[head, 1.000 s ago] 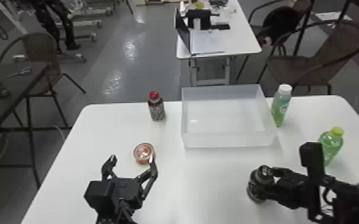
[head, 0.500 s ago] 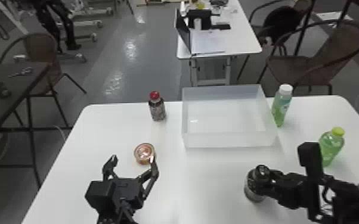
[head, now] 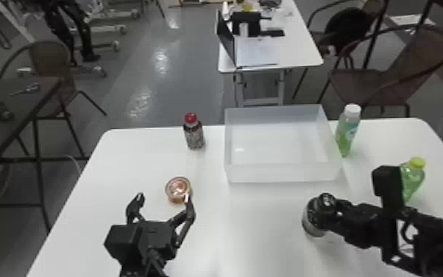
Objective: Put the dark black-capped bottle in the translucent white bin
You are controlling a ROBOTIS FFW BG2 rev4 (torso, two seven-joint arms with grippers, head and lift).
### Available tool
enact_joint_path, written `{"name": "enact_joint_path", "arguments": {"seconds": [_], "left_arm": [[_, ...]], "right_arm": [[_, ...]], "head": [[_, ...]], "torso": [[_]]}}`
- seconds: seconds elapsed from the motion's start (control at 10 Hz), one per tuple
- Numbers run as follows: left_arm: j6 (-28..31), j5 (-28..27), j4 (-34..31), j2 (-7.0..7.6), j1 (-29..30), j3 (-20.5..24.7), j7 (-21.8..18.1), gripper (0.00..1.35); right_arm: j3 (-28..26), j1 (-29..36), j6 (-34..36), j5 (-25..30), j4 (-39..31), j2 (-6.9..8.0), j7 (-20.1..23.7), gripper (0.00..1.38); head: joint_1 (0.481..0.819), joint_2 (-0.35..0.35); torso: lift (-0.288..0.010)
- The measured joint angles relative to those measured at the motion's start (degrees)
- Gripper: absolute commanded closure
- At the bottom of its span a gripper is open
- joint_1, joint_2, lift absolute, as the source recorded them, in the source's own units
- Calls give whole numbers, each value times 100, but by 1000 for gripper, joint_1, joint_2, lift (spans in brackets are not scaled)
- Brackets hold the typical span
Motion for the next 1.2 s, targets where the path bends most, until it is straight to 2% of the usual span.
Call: {"name": "enact_joint_path", "arguments": {"seconds": [0.2,0.4,0.6,0.8,1.0,1.2], "left_arm": [[15,-5,0,-7,1,-5,0,231],[28,-13,0,-8,-6,-16,0,231],[58,-10,5,20,-45,-47,0,231],[62,-4,20,21,-67,-53,0,231],[32,44,38,43,-84,-53,0,231],[-12,116,73,83,-103,-51,0,231]], "right_arm": [[-244,-181,-44,-120,-266,128,-215,711],[-339,-574,-587,-199,-84,223,-419,711],[-338,-1063,-1329,-535,641,302,-472,711],[-268,-1560,-2238,-622,1567,371,-511,711],[-241,-2108,-3311,-809,2928,496,-520,711],[-238,-2517,-4053,-970,4162,581,-609,711]], "head": [[695,121],[695,107],[695,103],[695,99],[695,94],[695,87]], "torso": [[-34],[-34],[-34],[-34],[-34],[-34]]}}
